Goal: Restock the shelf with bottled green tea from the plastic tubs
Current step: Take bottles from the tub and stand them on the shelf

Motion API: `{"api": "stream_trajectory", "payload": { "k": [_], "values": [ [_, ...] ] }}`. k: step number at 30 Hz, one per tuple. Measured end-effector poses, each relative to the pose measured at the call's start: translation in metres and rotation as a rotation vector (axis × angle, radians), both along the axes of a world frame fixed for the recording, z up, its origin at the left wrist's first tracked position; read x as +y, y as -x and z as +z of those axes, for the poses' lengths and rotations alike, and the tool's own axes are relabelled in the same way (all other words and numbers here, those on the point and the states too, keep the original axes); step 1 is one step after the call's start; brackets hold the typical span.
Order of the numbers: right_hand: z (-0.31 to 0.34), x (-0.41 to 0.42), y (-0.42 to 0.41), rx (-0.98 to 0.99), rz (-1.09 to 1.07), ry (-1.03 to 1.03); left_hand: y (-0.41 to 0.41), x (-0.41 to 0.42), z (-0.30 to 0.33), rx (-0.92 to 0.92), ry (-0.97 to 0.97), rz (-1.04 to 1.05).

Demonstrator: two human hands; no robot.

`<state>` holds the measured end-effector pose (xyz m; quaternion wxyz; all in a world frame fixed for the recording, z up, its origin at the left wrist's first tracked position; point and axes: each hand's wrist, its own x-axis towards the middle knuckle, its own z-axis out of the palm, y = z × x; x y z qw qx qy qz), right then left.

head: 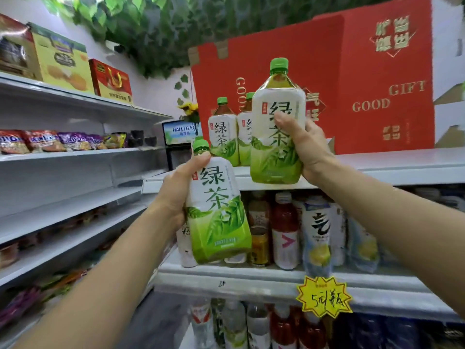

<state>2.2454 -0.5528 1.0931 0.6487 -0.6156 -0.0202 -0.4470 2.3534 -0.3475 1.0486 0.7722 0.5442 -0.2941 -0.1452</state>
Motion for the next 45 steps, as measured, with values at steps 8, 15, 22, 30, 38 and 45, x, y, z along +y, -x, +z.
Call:
{"api": "stream_trajectory", "payload": {
  "k": [8, 15, 22, 30, 38, 45],
  "values": [
    [0.01, -0.024, -0.068, 0.059, -0.193, 0.103, -0.035, 0.003, 0.009, 0.019, 0.053, -0.074],
    [0.007, -0.026, -0.079, 0.203, -0.327, 0.369, -0.07, -0.011, 0.033, -0.001, 0.086, -0.163],
    [0.001, -0.019, -0.081, 0.206, -0.345, 0.466, -0.097, -0.023, 0.047, -0.037, 0.119, -0.247],
    [0.004, -0.025, -0.109, 0.243, -0.322, 0.488, -0.11, -0.025, 0.045, -0.05, 0.15, -0.332],
    [0.006, -0.033, -0.113, 0.277, -0.272, 0.478, -0.113, -0.023, 0.043, -0.077, 0.167, -0.349],
    [0.006, -0.041, -0.119, 0.274, -0.258, 0.468, -0.111, -0.023, 0.042, -0.071, 0.174, -0.358]
  ]
}}
